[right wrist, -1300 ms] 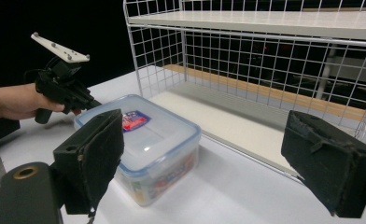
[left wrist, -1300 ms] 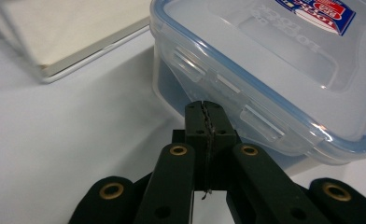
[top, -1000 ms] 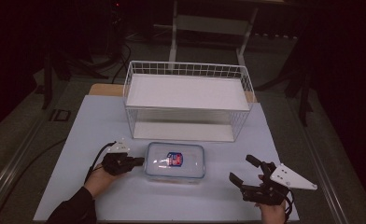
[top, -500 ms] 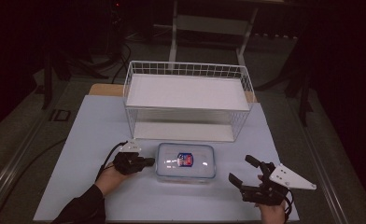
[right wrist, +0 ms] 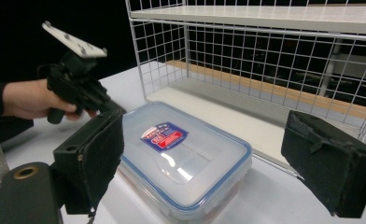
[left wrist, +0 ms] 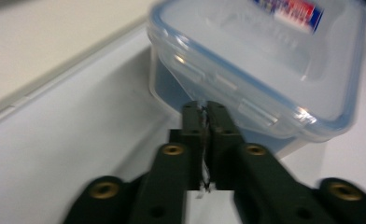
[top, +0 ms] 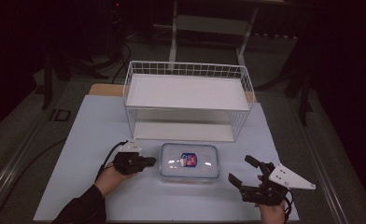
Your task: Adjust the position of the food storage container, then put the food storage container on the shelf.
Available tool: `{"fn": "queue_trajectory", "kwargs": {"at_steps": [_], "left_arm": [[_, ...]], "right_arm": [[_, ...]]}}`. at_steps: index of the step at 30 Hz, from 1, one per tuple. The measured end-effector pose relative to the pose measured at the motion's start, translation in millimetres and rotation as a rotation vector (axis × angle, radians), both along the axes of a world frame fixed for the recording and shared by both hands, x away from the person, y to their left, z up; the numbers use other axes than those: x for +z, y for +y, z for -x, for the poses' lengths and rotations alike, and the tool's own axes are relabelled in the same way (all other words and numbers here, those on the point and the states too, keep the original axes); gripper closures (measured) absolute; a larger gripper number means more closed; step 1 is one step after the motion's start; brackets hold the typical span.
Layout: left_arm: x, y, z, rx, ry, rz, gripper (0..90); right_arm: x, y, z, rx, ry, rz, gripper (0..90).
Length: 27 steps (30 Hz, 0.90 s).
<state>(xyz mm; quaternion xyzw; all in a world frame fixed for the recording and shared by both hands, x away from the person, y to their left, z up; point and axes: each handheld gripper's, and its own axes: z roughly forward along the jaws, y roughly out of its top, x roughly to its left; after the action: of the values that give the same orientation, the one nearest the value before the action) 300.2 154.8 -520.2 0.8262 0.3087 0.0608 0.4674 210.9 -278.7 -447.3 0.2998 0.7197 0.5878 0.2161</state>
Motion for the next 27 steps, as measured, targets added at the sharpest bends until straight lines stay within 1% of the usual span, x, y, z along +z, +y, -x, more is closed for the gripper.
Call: {"fn": "queue_trajectory", "kwargs": {"at_steps": [2, 3, 4, 5, 6, 7, 8, 9, 10, 12, 13, 14, 15, 16, 18, 19, 20, 21, 22, 24, 25, 26, 27], "left_arm": [[6.4, 4.3, 0.9, 0.021, 0.018, 0.036, 74.8], [10.2, 6.4, 1.3, 0.029, 0.033, 0.067, 66.2], [14.3, 8.0, 1.9, 0.031, 0.045, 0.098, 60.8], [17.5, 8.8, 2.5, 0.036, 0.050, 0.112, 56.3], [22.5, 9.6, 3.6, 0.037, 0.062, 0.147, 48.4], [26.0, 9.8, 4.3, 0.034, 0.071, 0.168, 36.0], [28.8, 9.3, 4.6, 0.021, 0.084, 0.176, 29.3], [30.5, 8.4, 5.2, 0.020, 0.086, 0.186, 20.7], [32.7, 6.7, 5.8, 0.020, 0.094, 0.199, 15.0], [33.5, 3.9, 4.7, 0.017, 0.123, 0.235, 9.1], [33.2, 2.2, 3.6, 0.014, 0.135, 0.242, 3.2], [32.5, 0.5, 2.1, 0.018, 0.139, 0.249, 0.7], [32.0, -0.7, 0.8, 0.023, 0.151, 0.247, 0.7], [31.0, -2.7, -1.9, 0.033, 0.179, 0.235, 0.7], [29.6, -5.5, -4.0, 0.051, 0.191, 0.225, 0.7], [28.5, -8.4, -5.6, 0.065, 0.204, 0.210, 0.7], [27.5, -10.2, -7.4, 0.070, 0.225, 0.199, 0.7], [26.3, -11.9, -8.8, 0.072, 0.232, 0.204, 0.8], [25.6, -13.5, -10.2, 0.077, 0.245, 0.201, 0.8], [24.4, -16.2, -12.5, 0.081, 0.259, 0.197, 0.8], [23.6, -17.7, -14.4, 0.085, 0.273, 0.196, 0.8], [23.2, -18.3, -15.0, 0.086, 0.274, 0.195, 0.8], [22.5, -19.9, -16.7, 0.089, 0.292, 0.190, 0.8]], "right_arm": [[-0.3, 0.3, -0.3, 0.002, 0.001, 0.005, 12.8], [-0.7, 0.5, -0.6, 0.001, 0.002, 0.005, 12.8], [-1.0, 0.4, -1.1, 0.000, 0.002, 0.007, 12.8], [-1.3, 0.3, -1.4, -0.001, 0.003, 0.007, 12.8], [-1.5, 0.3, -1.6, -0.002, 0.004, 0.007, 12.8], [-1.7, 0.3, -1.8, -0.004, 0.005, 0.007, 12.8], [-1.8, 0.4, -1.7, -0.005, 0.004, 0.009, 12.8], [-1.9, 0.6, -1.6, -0.007, 0.001, 0.012, 12.8], [-1.9, 0.9, -1.5, -0.010, -0.003, 0.013, 12.8], [-2.1, 1.7, -2.1, -0.016, -0.008, 0.021, 12.8], [-2.6, 2.1, -2.6, -0.017, -0.008, 0.025, 12.7], [-3.2, 2.5, -3.3, -0.018, -0.009, 0.031, 12.7], [-3.8, 3.2, -4.2, -0.019, -0.008, 0.044, 12.7], [-4.3, 4.0, -4.4, -0.022, -0.003, 0.052, 12.8], [-5.5, 6.7, -4.1, -0.034, -0.012, 0.086, 12.7], [-5.8, 7.6, -4.1, -0.031, -0.016, 0.092, 12.7], [-6.1, 8.8, -4.2, -0.025, -0.018, 0.100, 12.8], [-6.2, 9.7, -4.5, -0.027, -0.025, 0.108, 12.7], [-6.3, 10.4, -4.8, -0.025, -0.028, 0.114, 12.1], [-6.4, 10.8, -6.7, 0.002, -0.034, 0.112, 11.2], [-6.3, 11.1, -7.6, 0.014, -0.040, 0.114, 11.2], [-5.8, 12.0, -8.3, 0.014, -0.052, 0.123, 11.1], [-5.6, 12.3, -8.6, 0.016, -0.056, 0.123, 10.7]]}}
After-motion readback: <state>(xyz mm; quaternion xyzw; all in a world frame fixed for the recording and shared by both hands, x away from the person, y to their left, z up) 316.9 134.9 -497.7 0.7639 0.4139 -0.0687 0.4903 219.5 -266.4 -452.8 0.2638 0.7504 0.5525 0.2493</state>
